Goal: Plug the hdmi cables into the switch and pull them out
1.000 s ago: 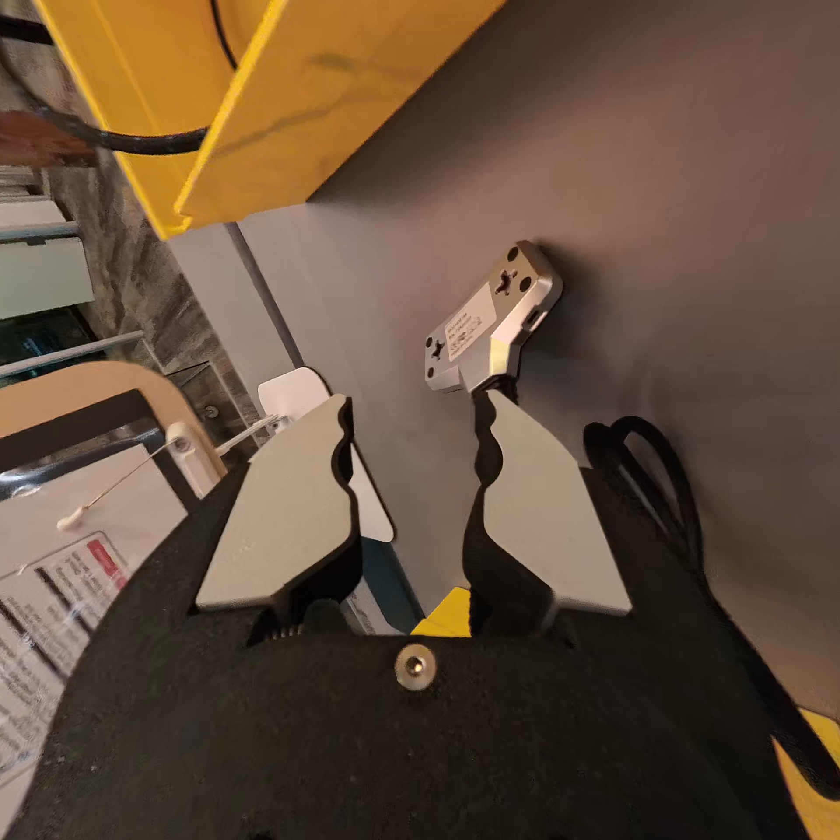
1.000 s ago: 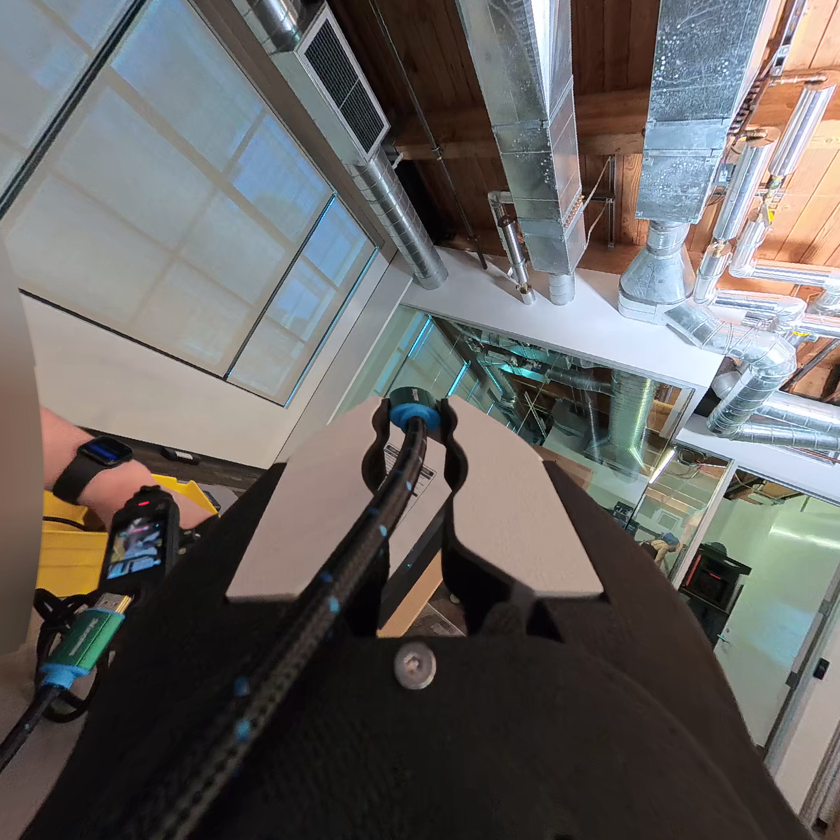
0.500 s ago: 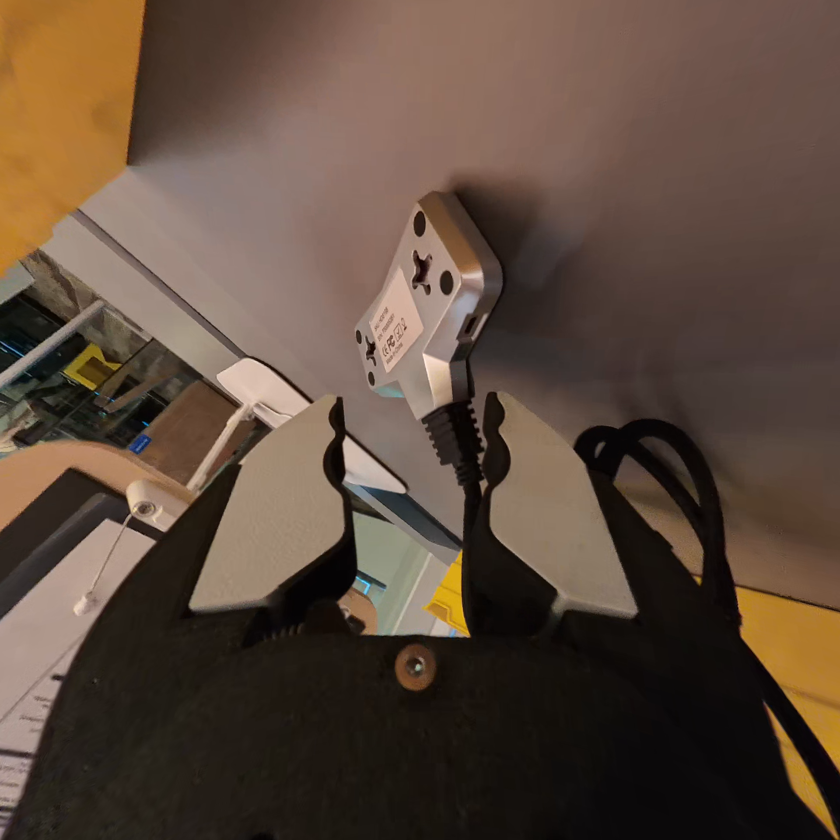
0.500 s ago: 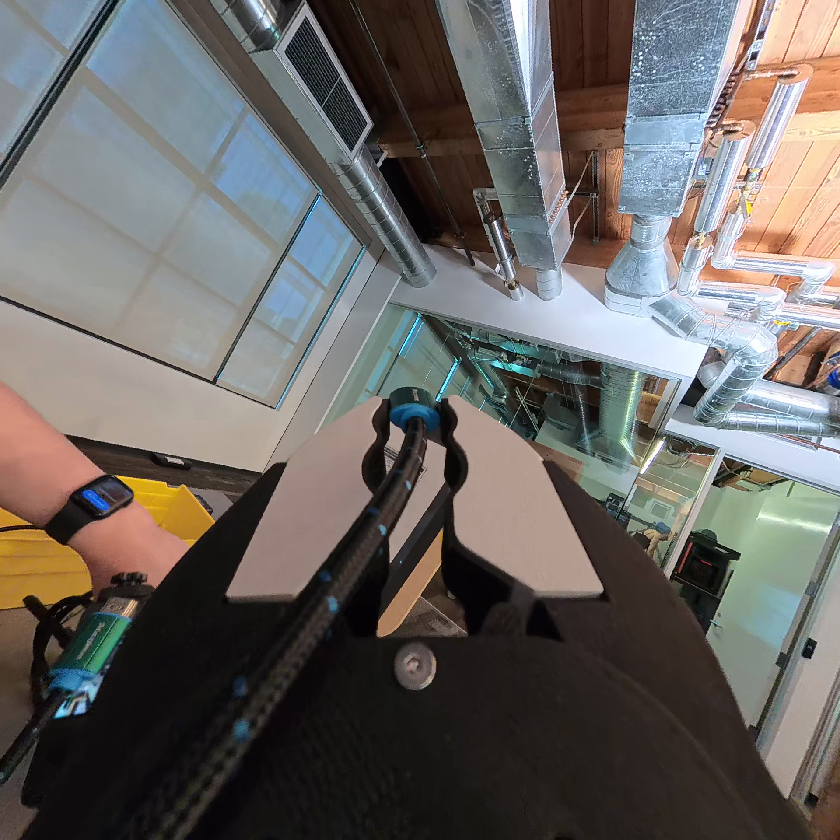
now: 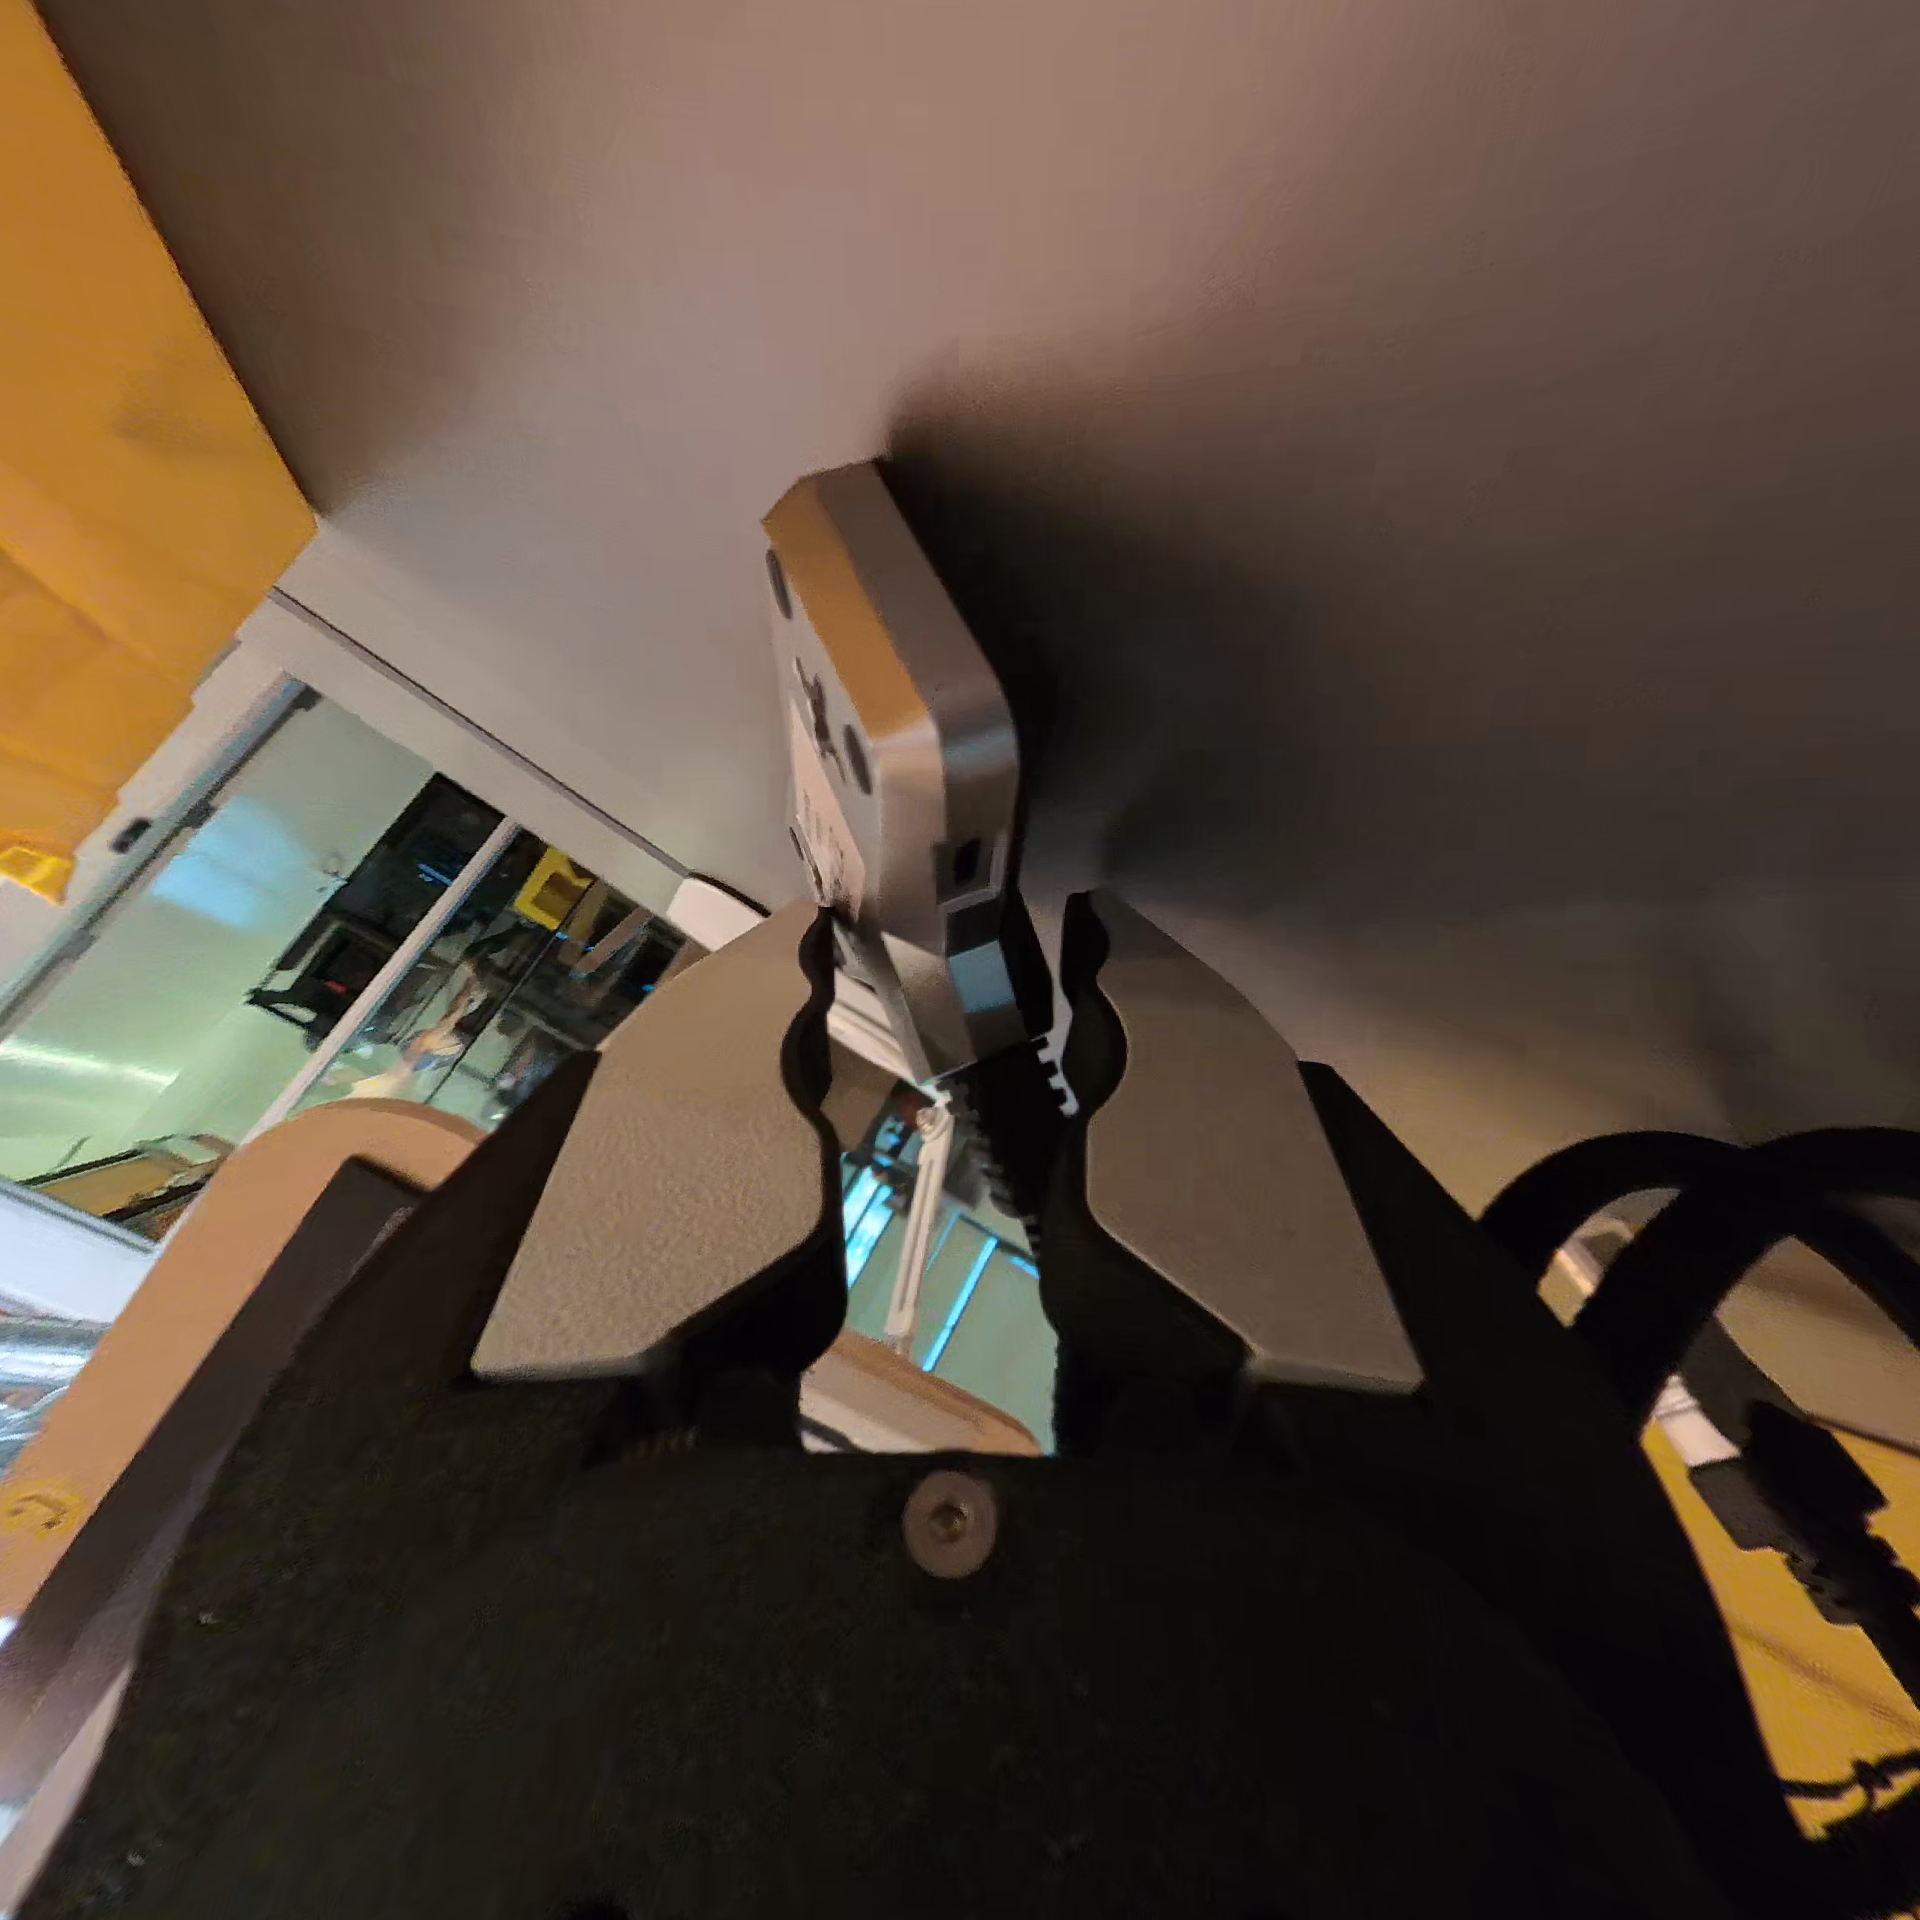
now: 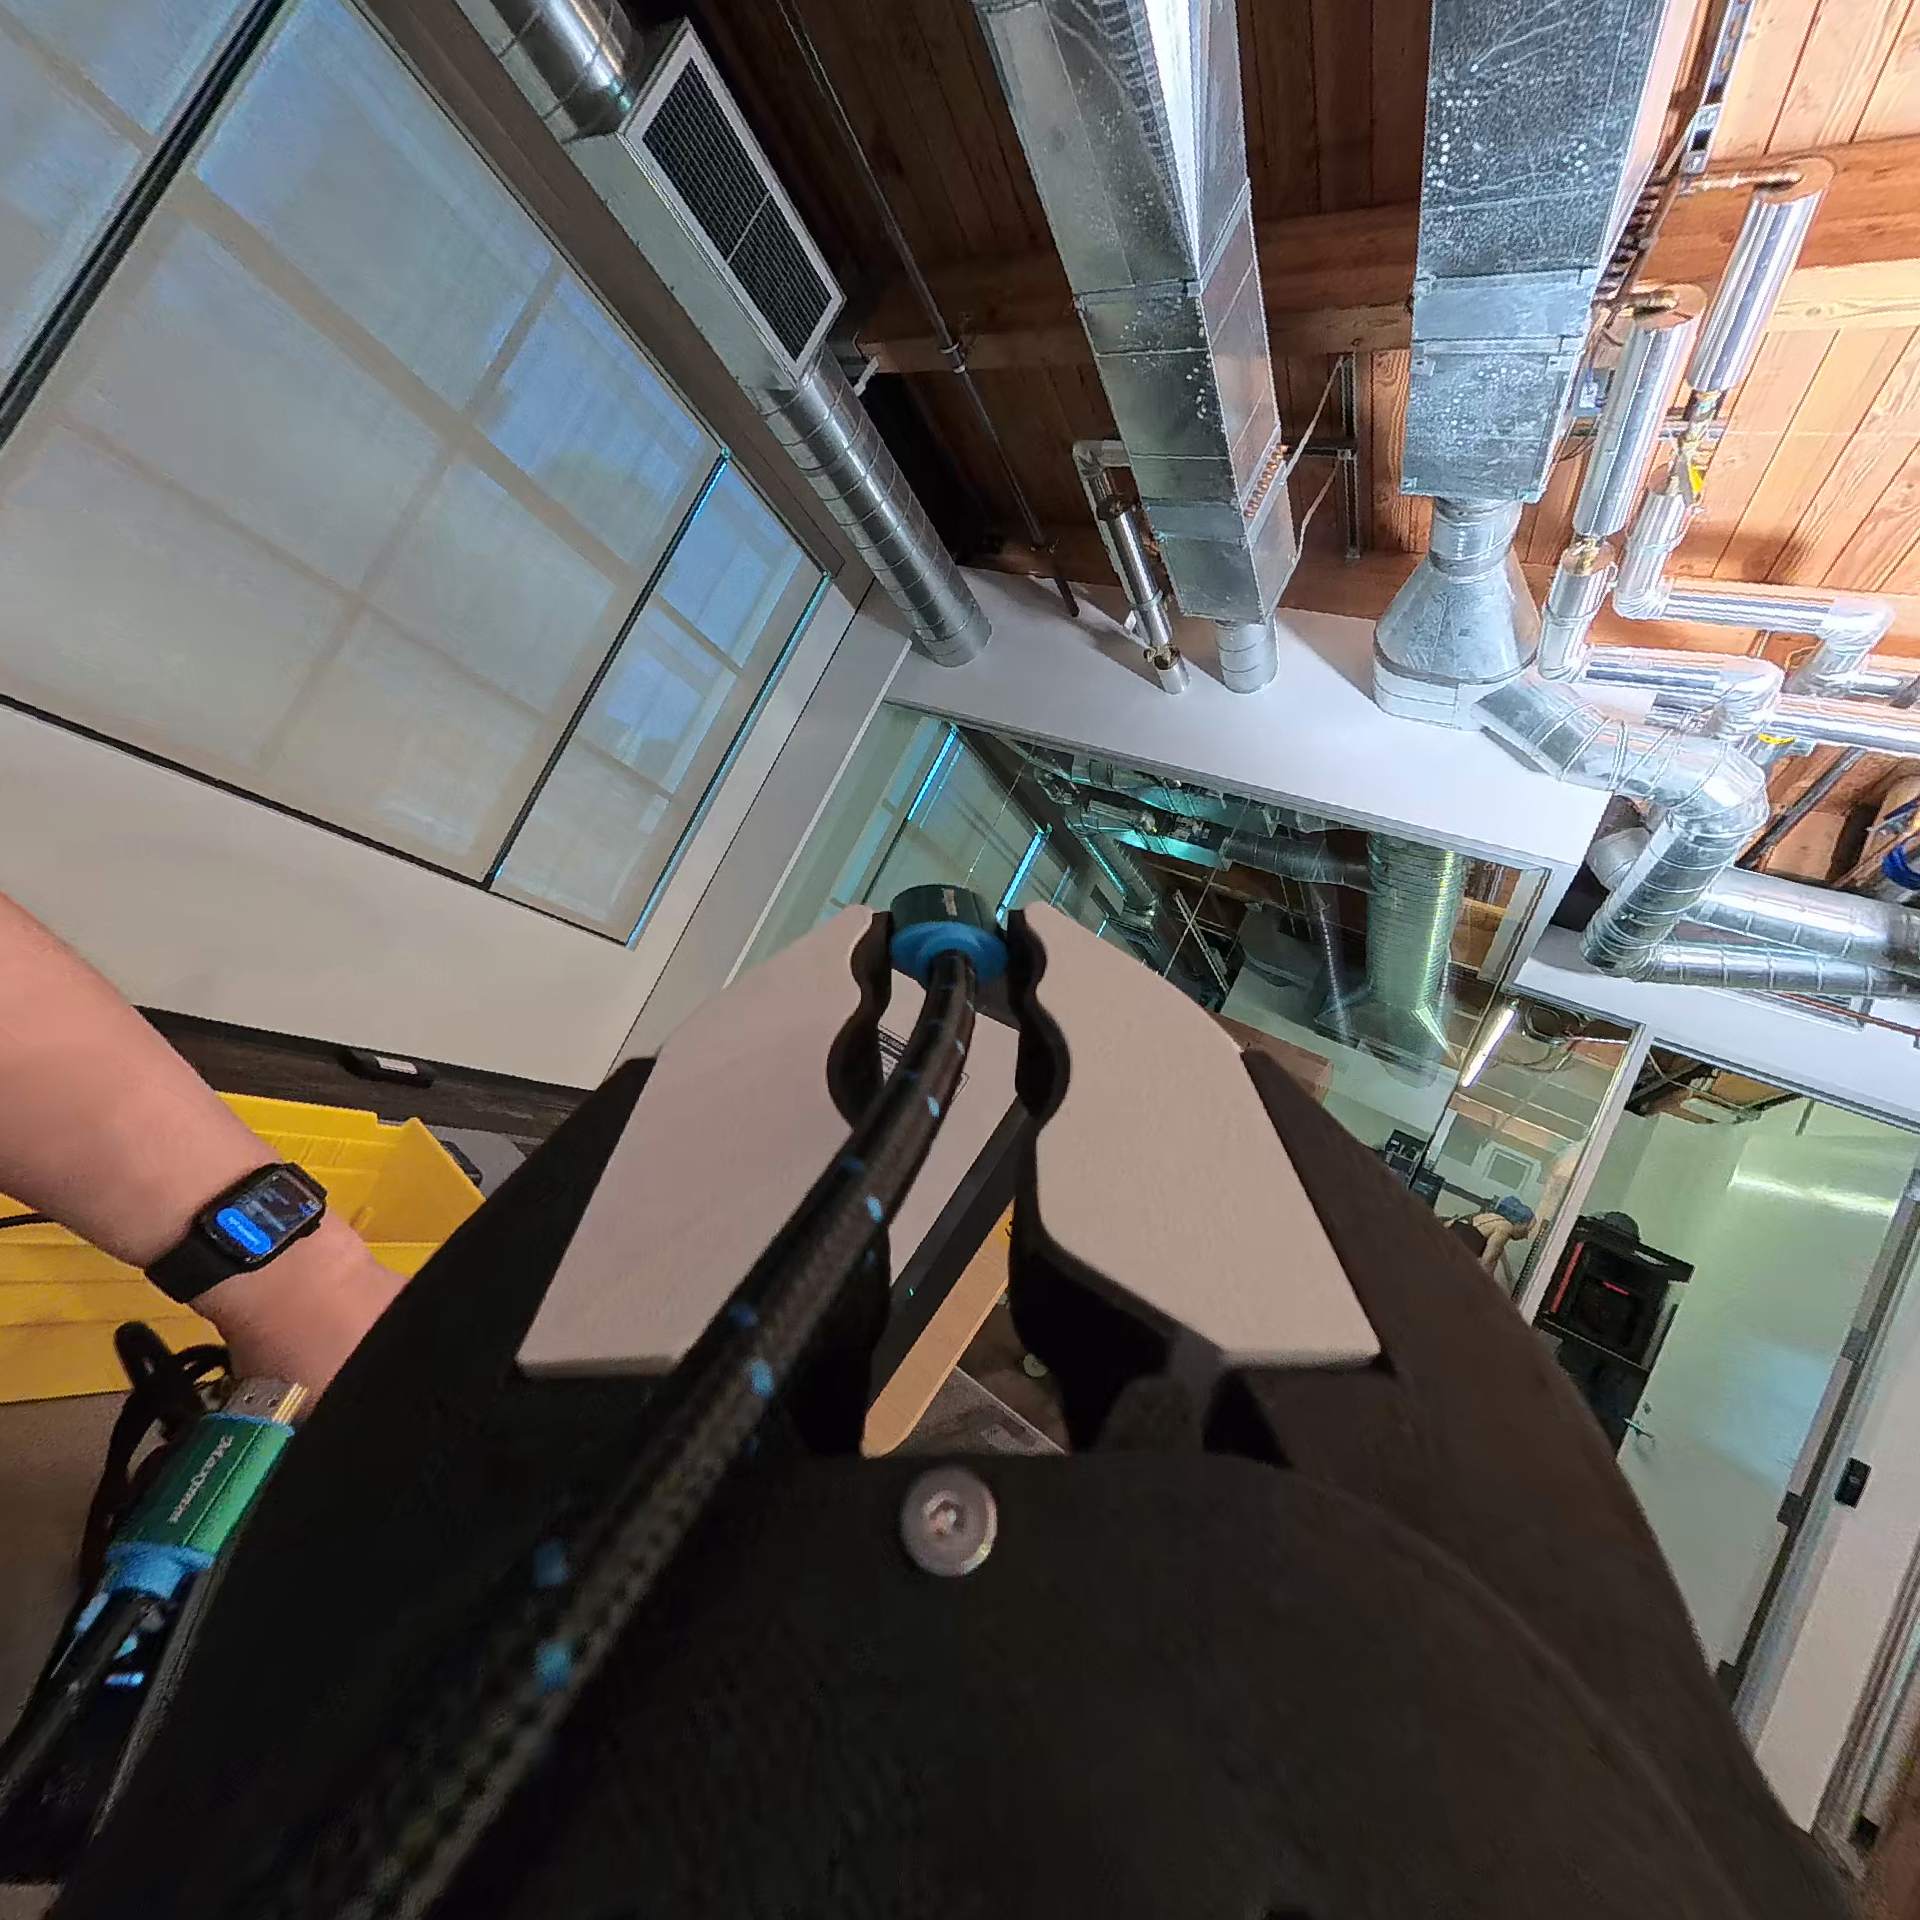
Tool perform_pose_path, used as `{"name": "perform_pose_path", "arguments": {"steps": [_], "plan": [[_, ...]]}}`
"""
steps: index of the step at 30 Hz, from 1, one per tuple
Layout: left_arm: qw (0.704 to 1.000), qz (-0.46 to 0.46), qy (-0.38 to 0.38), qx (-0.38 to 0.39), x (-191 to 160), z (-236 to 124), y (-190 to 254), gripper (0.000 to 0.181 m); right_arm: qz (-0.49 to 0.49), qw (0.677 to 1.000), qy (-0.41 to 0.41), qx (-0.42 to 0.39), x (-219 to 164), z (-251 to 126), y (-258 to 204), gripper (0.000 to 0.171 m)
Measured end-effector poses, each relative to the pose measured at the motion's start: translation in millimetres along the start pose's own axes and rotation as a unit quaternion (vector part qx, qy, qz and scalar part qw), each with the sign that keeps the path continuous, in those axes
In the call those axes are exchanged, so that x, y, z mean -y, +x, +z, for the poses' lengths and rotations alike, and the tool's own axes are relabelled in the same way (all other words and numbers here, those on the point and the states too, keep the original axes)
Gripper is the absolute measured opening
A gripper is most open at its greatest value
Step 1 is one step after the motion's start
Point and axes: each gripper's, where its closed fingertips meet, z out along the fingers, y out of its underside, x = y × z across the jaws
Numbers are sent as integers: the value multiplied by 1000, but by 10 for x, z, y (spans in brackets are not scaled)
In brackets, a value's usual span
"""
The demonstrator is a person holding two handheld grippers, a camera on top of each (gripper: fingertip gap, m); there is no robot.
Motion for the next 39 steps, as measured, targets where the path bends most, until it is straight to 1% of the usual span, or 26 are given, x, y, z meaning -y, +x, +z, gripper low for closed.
{"name": "perform_pose_path", "arguments": {"steps": [1, 4, 6, 8, 11, 14, 15, 17, 20, 23, 26, 28, 31, 32, 34, 36, 39], "plan": [[1000, 10, -9, 8, -29, 21, -6, 40, 0, 1000, -1, 1, -7, 8, -6, 22], [999, 27, -27, 34, -99, 40, -65, 28, -4, 1000, -7, 2, -30, 31, -25, 22], [999, 16, -26, 44, -114, 8, -109, 26, -5, 1000, -10, 3, -46, 41, -30, 22], [997, -10, -21, 71, -143, -75, -225, 26, -4, 1000, -10, 3, -55, 47, -26, 22], [988, -78, 3, 131, -225, -321, -479, 26, -1, 1000, -11, 1, -78, 52, -6, 22], [961, -165, 46, 216, -355, -729, -776, 26, 8, 1000, -13, 5, -114, 70, 1, 22], [946, -196, 71, 249, -390, -898, -864, 26, 14, 1000, -14, 8, -134, 83, -4, 22], [903, -259, 140, 313, -441, -1247, -1002, 26, 30, 999, -16, 23, -180, 127, -45, 22], [833, -341, 235, 367, -487, -1679, -1074, 26, 85, 994, -26, 70, -294, 248, -205, 22], [765, -383, 290, 429, -560, -2083, -1093, 26, 138, 981, -54, 124, -444, 389, -457, 22], [704, -405, 343, 471, -615, -2400, -1061, 26, 183, 965, -90, 165, -608, 535, -742, 22], [677, -412, 364, 490, -663, -2523, -1018, 26, 225, 946, -106, 206, -688, 625, -991, 22], [667, -399, 361, 515, -719, -2624, -926, 26, 288, 907, -134, 275, -790, 709, -1401, 22], [670, -387, 358, 523, -720, -2653, -893, 26, 302, 896, -142, 294, -816, 722, -1508, 22], [686, -365, 340, 529, -734, -2687, -840, 26, 322, 879, -153, 317, -856, 742, -1652, 22], [700, -353, 321, 532, -766, -2705, -794, 26, 334, 869, -154, 332, -862, 749, -1744, 22], [701, -342, 283, 558, -884, -2737, -732, 26, 324, 867, -163, 342, -898, 753, -1841, 22]]}}
